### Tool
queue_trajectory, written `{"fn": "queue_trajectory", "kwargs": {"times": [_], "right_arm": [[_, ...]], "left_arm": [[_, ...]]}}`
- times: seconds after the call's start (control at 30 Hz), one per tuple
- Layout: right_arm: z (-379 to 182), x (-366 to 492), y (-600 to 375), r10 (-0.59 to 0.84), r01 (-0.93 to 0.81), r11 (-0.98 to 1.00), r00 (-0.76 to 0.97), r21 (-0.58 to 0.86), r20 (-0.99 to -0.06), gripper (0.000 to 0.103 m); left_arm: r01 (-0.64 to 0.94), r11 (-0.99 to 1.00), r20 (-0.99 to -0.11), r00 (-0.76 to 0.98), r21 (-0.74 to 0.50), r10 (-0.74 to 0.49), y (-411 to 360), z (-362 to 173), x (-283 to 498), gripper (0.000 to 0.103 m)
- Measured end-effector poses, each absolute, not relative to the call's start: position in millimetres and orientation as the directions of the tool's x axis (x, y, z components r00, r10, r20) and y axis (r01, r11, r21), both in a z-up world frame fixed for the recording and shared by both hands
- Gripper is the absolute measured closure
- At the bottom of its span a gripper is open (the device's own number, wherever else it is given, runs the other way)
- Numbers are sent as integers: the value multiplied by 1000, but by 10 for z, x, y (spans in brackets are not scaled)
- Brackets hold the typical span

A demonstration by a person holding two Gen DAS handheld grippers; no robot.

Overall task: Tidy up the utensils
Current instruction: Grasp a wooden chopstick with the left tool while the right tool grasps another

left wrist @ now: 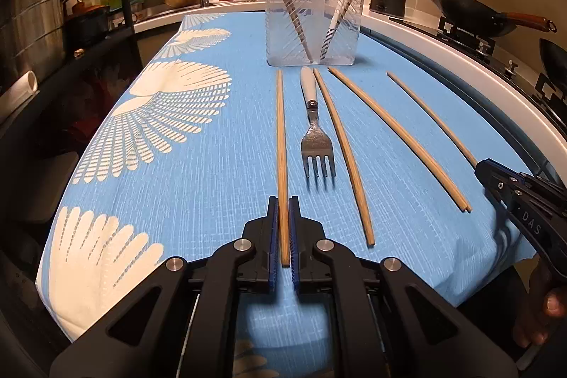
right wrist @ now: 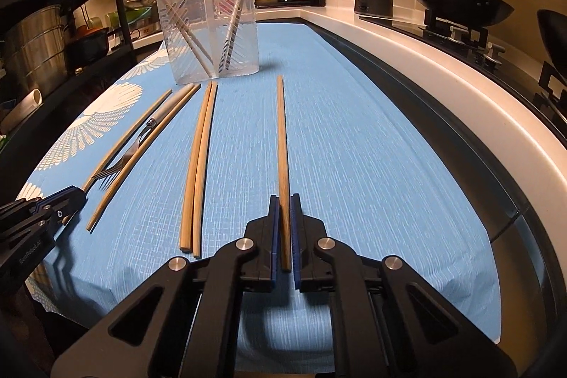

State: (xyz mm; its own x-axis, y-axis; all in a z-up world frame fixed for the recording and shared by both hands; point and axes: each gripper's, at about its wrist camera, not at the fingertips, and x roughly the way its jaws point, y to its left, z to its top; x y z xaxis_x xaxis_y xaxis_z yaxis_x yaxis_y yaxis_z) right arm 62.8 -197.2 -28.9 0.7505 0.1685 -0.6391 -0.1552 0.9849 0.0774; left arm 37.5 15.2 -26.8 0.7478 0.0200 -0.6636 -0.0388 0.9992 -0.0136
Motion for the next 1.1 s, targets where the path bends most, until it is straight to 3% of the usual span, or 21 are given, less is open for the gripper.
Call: {"fn": "queue_trajectory", "kwargs": {"times": [1.1], "right_arm": [[-345, 572, -1949, 184, -164, 983, 793, 88, -581, 96]], "left_arm": [[-71, 997, -633, 773, -7, 51, 144, -293, 347, 97]]}}
